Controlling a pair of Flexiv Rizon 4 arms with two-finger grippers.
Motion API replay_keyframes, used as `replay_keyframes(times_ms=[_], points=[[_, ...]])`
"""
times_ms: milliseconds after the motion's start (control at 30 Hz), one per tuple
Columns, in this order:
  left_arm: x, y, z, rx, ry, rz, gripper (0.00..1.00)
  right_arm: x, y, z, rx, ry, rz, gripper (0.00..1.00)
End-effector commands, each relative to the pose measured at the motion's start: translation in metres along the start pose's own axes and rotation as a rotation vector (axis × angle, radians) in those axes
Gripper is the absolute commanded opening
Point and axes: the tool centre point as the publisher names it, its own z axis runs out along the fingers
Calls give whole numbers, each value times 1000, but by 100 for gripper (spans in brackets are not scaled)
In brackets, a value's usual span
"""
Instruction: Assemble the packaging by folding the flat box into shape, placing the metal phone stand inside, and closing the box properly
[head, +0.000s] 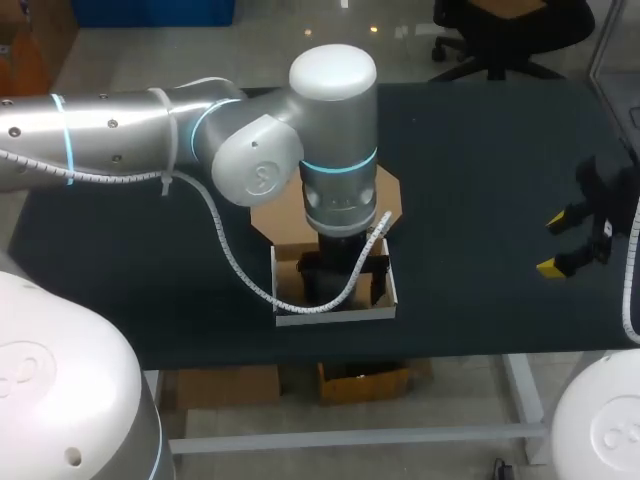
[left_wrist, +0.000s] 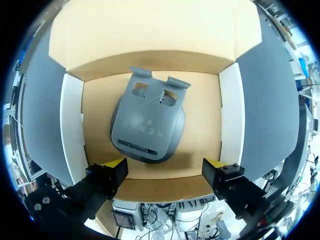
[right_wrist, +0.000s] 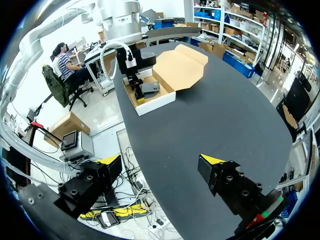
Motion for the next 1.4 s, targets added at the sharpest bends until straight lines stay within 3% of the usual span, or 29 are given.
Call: replay_keyframes(times_ms=[33, 433, 733, 1267, 1400], points=[[-10, 5, -15, 37, 19, 19, 100, 0, -1, -1, -3, 1, -1, 100], [-40, -3, -56, 170, 113, 194, 100, 0, -1, -1, -3, 1, -1, 100], [-72, -23, -80, 233, 168, 322, 100, 0, -1, -1, -3, 1, -1, 100], [-123, -63, -91, 330, 236, 526, 100, 0, -1, -1, -3, 1, -1, 100], [-131, -68, -98, 361, 278, 661, 100, 0, -1, -1, -3, 1, -1, 100]])
